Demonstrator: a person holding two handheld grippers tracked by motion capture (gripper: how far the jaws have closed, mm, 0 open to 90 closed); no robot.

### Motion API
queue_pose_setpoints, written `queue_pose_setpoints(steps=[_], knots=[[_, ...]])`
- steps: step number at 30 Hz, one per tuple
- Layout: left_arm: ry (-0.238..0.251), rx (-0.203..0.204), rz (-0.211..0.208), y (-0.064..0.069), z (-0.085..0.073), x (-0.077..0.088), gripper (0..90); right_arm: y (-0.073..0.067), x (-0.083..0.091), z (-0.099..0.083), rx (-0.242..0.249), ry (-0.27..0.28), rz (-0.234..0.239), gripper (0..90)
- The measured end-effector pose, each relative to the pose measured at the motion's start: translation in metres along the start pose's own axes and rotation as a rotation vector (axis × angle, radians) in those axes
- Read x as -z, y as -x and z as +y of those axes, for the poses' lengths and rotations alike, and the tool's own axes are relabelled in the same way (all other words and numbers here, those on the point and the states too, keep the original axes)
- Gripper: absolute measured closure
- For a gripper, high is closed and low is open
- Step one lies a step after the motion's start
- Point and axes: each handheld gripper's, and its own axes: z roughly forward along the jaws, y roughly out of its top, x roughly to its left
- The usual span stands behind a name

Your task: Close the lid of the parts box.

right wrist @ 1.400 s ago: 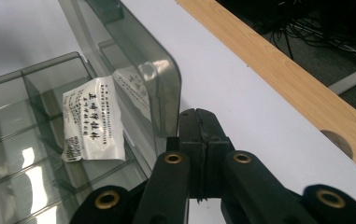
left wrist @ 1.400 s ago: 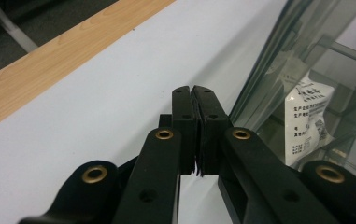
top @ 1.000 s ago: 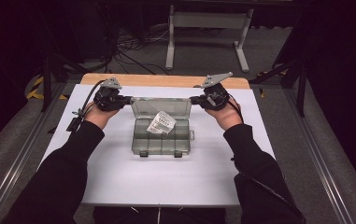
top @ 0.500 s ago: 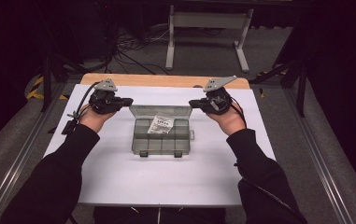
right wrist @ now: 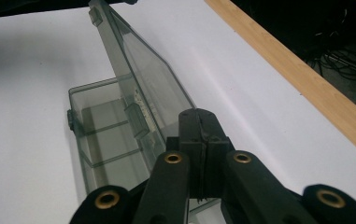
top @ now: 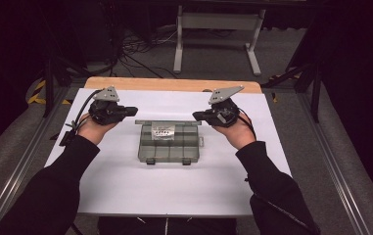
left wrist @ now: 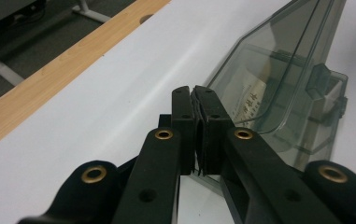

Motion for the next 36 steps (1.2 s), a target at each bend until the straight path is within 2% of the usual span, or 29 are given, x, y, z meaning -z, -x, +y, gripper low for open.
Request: queue_pose_setpoints(steps=[12, 24, 36], knots=[[0.005, -0.013, -0.055, 0.011, -0.004, 0.007, 87.1, -0.010, 0.001, -0.009, -0.011, -0.012, 0.034, 89.7], [-0.017, -0.033, -0.101, 0.023, -0.011, 0.006, 87.2, -0.021, 0.000, -0.016, -0.007, -0.021, 0.061, 89.7], [-0.049, -0.048, -0.144, 0.034, -0.022, 0.000, 87.0, -0.030, -0.004, -0.029, -0.027, -0.031, 0.093, 89.7]])
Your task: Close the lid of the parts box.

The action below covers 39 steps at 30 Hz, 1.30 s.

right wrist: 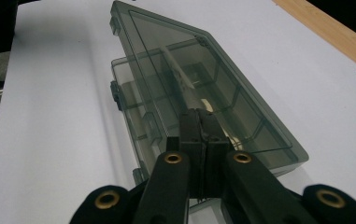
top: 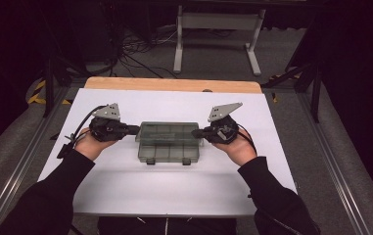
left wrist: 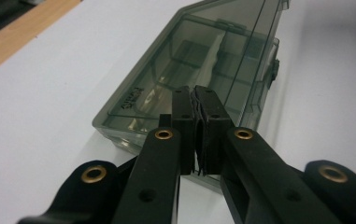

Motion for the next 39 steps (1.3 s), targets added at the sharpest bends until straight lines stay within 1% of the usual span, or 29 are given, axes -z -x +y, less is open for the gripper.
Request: queue_pose_setpoints(steps=[2, 5, 6, 12, 13, 16, 24, 28, 39], knots=[[-0.003, 0.001, 0.000, 0.001, -0.001, -0.001, 87.0, -0.001, -0.001, -0.001, 0.000, -0.001, 0.004, 89.7], [-0.007, -0.002, -0.018, 0.003, -0.004, -0.003, 87.0, -0.003, -0.003, -0.004, -0.005, -0.007, 0.014, 89.7], [-0.009, 0.006, -0.024, 0.004, -0.005, -0.004, 87.0, -0.003, -0.003, -0.005, -0.006, -0.009, 0.016, 89.7], [-0.028, 0.003, -0.033, 0.007, -0.011, -0.010, 86.9, -0.006, -0.009, -0.012, -0.019, -0.019, 0.033, 89.7], [-0.029, -0.001, -0.041, 0.008, -0.011, -0.011, 87.0, -0.007, -0.010, -0.013, -0.023, -0.021, 0.039, 89.7], [-0.040, -0.007, -0.044, 0.010, -0.013, -0.014, 87.0, -0.008, -0.012, -0.017, -0.031, -0.024, 0.045, 89.7], [-0.055, 0.007, -0.059, 0.012, -0.019, -0.019, 86.9, -0.010, -0.017, -0.023, -0.043, -0.030, 0.062, 89.7], [-0.066, 0.011, -0.069, 0.012, -0.021, -0.022, 87.0, -0.011, -0.019, -0.026, -0.049, -0.040, 0.062, 89.7], [-0.101, 0.021, -0.075, 0.012, -0.026, -0.029, 86.6, -0.010, -0.025, -0.035, -0.070, -0.065, 0.063, 89.7]])
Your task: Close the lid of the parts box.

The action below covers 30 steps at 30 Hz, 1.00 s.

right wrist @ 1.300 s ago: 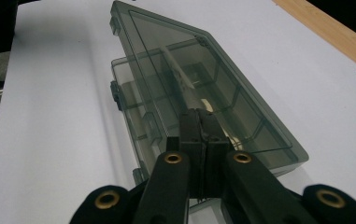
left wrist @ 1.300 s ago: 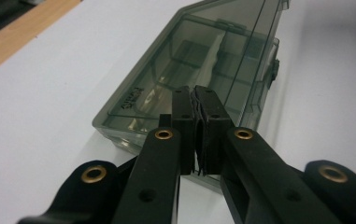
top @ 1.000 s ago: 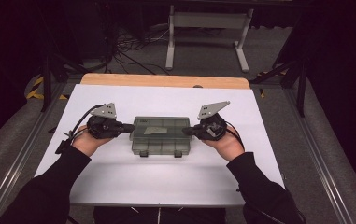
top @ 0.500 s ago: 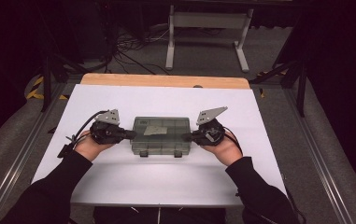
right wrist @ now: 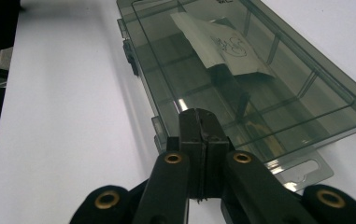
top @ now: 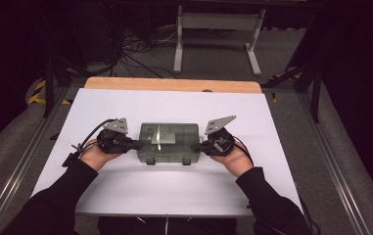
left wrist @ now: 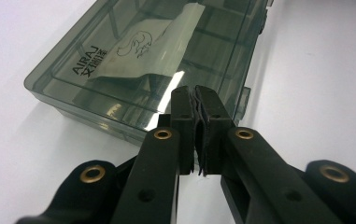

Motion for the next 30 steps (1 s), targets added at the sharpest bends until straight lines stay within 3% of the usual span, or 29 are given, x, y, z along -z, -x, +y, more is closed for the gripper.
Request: queue_pose_setpoints(steps=[10, 20, 25, 30], knots=[[-0.048, -0.020, 0.017, 0.0020, -0.0014, -0.0074, 86.8, -0.0005, -0.0042, -0.0053, -0.004, -0.007, 0.002, 89.7], [-0.039, -0.021, 0.039, 0.0042, -0.0021, -0.0084, 87.7, -0.0019, -0.0080, -0.0091, -0.002, -0.008, -0.007, 89.7], [-0.026, -0.018, 0.034, 0.0041, -0.0020, -0.0082, 83.6, -0.0026, -0.0079, -0.0081, 0.005, -0.010, -0.013, 89.7], [0.015, -0.020, 0.034, 0.0037, -0.0006, -0.0026, 81.5, -0.0014, -0.0043, -0.0054, 0.000, 0.016, -0.012, 89.6]])
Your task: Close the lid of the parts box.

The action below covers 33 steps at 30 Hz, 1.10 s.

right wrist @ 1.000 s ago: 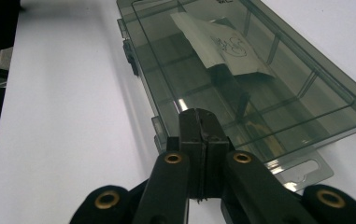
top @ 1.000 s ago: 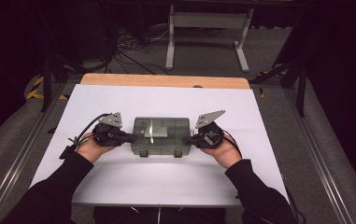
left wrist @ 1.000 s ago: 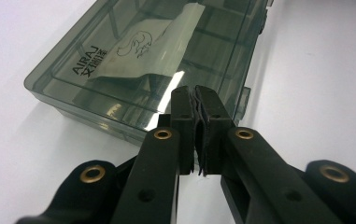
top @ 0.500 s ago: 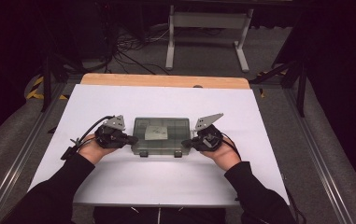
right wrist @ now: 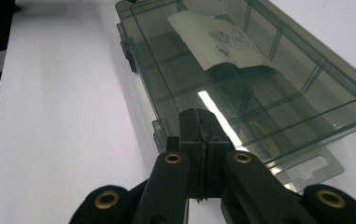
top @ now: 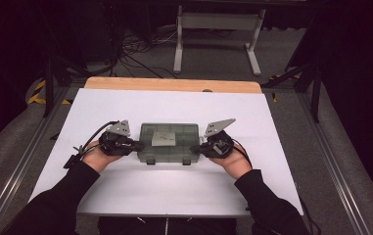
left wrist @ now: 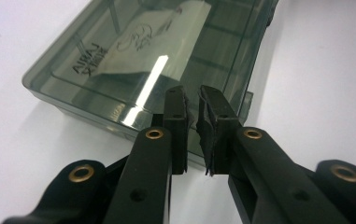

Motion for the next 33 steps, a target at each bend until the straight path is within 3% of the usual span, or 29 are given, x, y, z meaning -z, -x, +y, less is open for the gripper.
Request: queue_pose_setpoints(steps=[11, 17, 20, 25, 33], knots=[[0.052, -0.001, 0.007, 0.001, 0.001, 0.009, 78.9, -0.002, 0.005, 0.008, 0.019, 0.027, -0.014, 89.3], [0.097, -0.006, 0.028, 0.003, 0.001, 0.019, 70.7, -0.003, 0.012, 0.009, 0.019, 0.059, -0.044, 82.3], [0.130, -0.002, 0.044, 0.006, 0.000, 0.024, 65.1, -0.005, 0.018, 0.009, 0.023, 0.081, -0.070, 72.5], [0.184, 0.000, 0.085, 0.011, -0.003, 0.036, 44.5, -0.011, 0.033, 0.009, 0.023, 0.154, -0.152, 45.5], [0.277, 0.038, 0.136, 0.018, -0.014, 0.054, 27.9, -0.017, 0.049, 0.003, 0.023, 0.242, -0.217, 32.1]])
